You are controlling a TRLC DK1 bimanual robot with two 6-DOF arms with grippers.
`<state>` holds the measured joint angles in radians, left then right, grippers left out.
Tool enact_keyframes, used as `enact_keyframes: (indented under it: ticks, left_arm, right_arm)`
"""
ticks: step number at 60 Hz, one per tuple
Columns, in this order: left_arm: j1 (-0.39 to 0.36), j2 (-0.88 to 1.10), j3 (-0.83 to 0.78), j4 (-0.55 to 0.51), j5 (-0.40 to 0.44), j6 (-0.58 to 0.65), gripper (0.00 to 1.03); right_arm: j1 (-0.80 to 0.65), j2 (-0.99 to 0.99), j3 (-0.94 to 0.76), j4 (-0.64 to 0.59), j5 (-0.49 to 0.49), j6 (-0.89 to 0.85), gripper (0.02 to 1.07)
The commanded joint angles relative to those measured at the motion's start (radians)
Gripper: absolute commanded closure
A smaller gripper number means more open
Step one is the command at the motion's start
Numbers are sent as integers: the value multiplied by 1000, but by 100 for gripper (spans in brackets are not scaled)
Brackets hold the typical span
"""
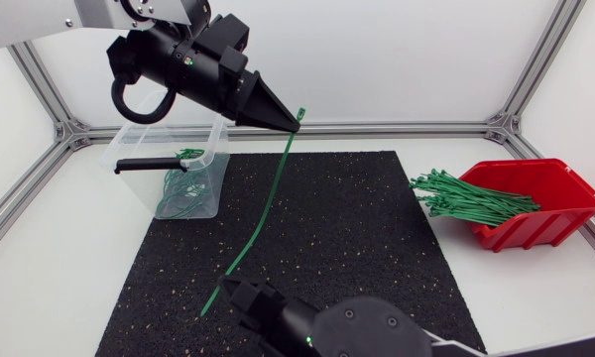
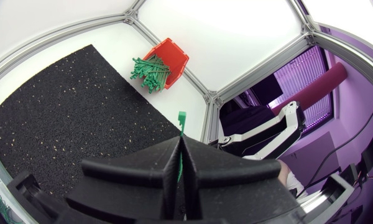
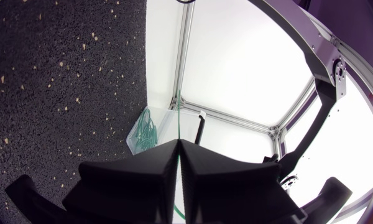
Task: Take a green cable tie from the red box, thread the tail through the head to close it, then place it in the transparent bin on the left.
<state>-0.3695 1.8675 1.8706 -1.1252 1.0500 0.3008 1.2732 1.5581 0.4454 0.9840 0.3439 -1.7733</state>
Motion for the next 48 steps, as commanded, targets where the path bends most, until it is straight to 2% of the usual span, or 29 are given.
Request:
enact_keyframes:
  ticks: [1,6,14,28,34,39,48]
  left_arm:
    - [9,4,-31,-5,4,41,100]
    - [14,-7,-51,4,4,57,100]
    - [20,-47,-116,56,7,58,100]
    - [49,-116,-223,159,27,54,100]
    - [63,-134,-243,179,48,49,100]
    - [67,-148,-249,179,82,43,100]
    - [64,-172,-304,214,136,23,100]
  right_arm:
    - [-20,-26,30,4,3,18,101]
    - [-41,-44,44,-16,4,68,102]
    - [-63,-96,73,-123,26,213,102]
    - [-100,-231,197,-551,32,644,102]
    - [-124,-276,254,-722,-14,799,102]
    - [-138,-320,332,-920,-52,930,102]
    - [-143,-366,355,-1024,-54,1002,102]
